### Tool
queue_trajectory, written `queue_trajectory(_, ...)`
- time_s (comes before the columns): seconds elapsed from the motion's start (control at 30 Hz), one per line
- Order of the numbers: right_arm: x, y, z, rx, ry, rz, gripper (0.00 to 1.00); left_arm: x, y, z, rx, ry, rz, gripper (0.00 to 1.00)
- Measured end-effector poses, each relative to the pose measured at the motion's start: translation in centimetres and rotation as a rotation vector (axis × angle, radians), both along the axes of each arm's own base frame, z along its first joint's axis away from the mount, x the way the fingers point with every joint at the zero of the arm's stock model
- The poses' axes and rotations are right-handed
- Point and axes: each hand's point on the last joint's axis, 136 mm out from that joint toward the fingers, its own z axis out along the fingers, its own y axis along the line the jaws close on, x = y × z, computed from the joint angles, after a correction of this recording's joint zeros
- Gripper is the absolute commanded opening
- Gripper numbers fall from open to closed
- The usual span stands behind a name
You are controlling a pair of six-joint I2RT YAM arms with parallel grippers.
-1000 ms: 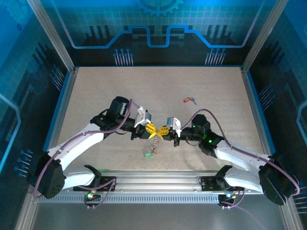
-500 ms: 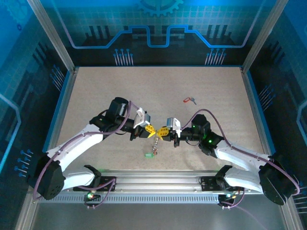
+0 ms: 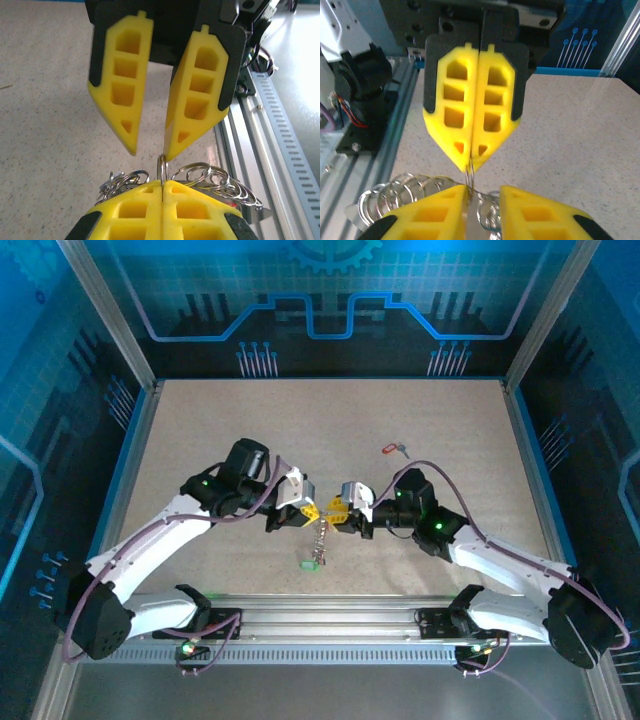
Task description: Put the keys on the keyring
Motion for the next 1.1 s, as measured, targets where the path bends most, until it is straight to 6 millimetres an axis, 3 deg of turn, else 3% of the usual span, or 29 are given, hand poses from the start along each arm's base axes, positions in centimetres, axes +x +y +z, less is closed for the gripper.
queue_trajectory(0.3, -0.1, -0.4, -1.2, -0.068, 0.003, 0.000, 0.28, 0.0, 1.0, 0.6, 0.094, -0.025, 0.017, 0.00)
queue_trajectory(0.53, -0.9, 0.4, -1.1, -0.069, -0.010, 0.027, 0.27, -0.6, 1.1, 0.1, 0.118, -0.004, 0.000, 0.00)
queue_trajectory(0.93, -1.2, 1.7, -1.2, -0.069, -0.013, 0.059, 0.18, -0.8, 1.0, 0.1, 0.118, 0.004, -0.007, 0.00)
queue_trajectory(1.1, -1.2, 2.0, -0.9, -0.062, -0.021, 0.065, 0.09, -0.9, 1.0, 0.2, 0.114, 0.005, -0.010, 0.00)
